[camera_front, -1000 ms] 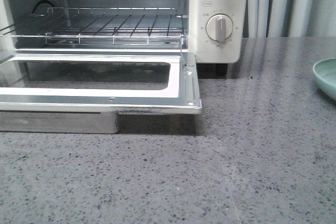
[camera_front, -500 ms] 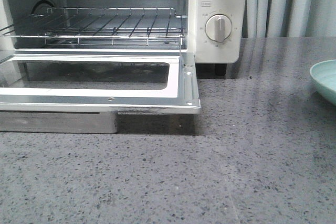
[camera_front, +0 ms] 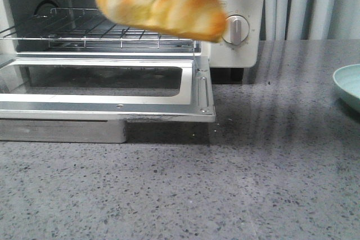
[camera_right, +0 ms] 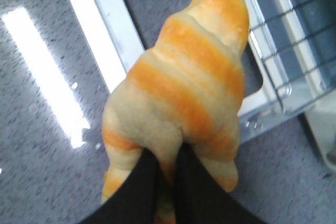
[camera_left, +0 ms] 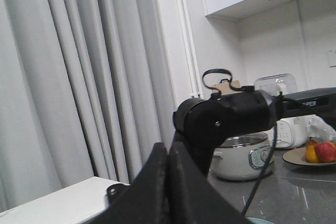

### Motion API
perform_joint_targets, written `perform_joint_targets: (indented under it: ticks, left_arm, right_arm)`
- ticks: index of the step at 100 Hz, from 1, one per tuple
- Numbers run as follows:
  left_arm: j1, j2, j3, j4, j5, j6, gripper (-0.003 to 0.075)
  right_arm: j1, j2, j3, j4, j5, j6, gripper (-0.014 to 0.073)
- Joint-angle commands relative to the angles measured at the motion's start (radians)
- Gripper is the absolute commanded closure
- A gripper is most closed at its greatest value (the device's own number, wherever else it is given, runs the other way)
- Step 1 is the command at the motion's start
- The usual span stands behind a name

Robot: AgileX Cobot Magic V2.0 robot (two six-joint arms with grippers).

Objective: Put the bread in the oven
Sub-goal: 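Grasp the bread roll with the right gripper and carry it into the oven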

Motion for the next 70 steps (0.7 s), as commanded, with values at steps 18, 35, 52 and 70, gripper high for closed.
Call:
perform_joint_targets:
  ticks: [18, 35, 52, 70]
  left_arm:
    - [-0.002, 0.021, -0.026, -0.056, 0.046, -0.009, 0.0741]
    - [-0.002, 0.021, -0.026, -0.056, 0.046, -0.009, 0.0741]
    - [-0.002, 0.021, -0.026, -0.056, 0.046, -0.009, 0.0741]
    - [-0.002, 0.021, -0.026, -0.056, 0.046, -0.009, 0.0741]
  right_arm:
    - [0.003, 0.121, -0.188, -0.190, -0.137, -0.025, 0.0653]
    - [0.003, 0.172, -0.203, -0.352, -0.227, -0.025, 0.0653]
    - [0.003, 0.223, -0.203, -0.505, -0.261, -0.025, 0.0653]
    - [0.003, 0.256, -0.203, -0.573, -0.289, -0.015, 0.0651]
